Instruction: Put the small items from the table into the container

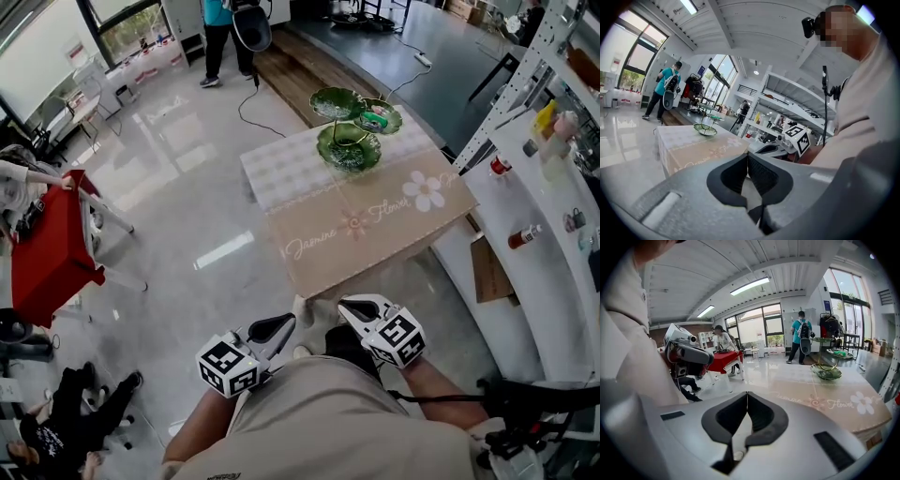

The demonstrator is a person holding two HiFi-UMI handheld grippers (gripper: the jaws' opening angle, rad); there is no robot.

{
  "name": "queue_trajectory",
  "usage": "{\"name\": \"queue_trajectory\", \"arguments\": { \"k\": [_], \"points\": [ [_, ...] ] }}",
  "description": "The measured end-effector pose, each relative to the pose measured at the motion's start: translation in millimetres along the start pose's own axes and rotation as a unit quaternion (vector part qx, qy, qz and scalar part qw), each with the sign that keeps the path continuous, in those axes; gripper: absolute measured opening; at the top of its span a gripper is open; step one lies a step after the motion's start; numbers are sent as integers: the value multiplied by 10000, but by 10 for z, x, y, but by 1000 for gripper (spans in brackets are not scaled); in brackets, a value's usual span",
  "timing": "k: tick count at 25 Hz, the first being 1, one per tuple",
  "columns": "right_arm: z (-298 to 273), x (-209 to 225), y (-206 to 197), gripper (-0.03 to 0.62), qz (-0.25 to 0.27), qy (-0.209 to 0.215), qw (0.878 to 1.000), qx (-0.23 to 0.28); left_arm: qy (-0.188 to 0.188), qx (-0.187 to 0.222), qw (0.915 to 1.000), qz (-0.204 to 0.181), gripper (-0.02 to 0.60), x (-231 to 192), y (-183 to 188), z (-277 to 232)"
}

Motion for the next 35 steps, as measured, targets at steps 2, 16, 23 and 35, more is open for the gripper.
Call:
{"name": "queue_trajectory", "arguments": {
  "k": [2, 16, 23, 35],
  "points": [
    [-10, -81, 6, 17, 47, 51, 10000, 6, 48, 40, 10000, 16, 8, 16, -14, 71],
    [-12, -346, 40, 17, 207, 162, 9996, 83, -5, 45, 10000, -12, 8, 133, -108, 195],
    [-45, -440, 1, 17, 284, 231, 9993, 18, 21, 48, 10000, 31, 8, 140, -171, 256],
    [-113, -509, -3, 15, 337, 261, 9991, -37, 75, 71, 9999, 111, 8, 78, -203, 344]
  ]
}}
Point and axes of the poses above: the fingertips, and each gripper's own axes: z backward along the fingers, x to its right, y out of its top, the point moved 2 cm from there along z, backward along the fingers, and after that the axes turned 10 degrees about -z, right-handed, at the moved point
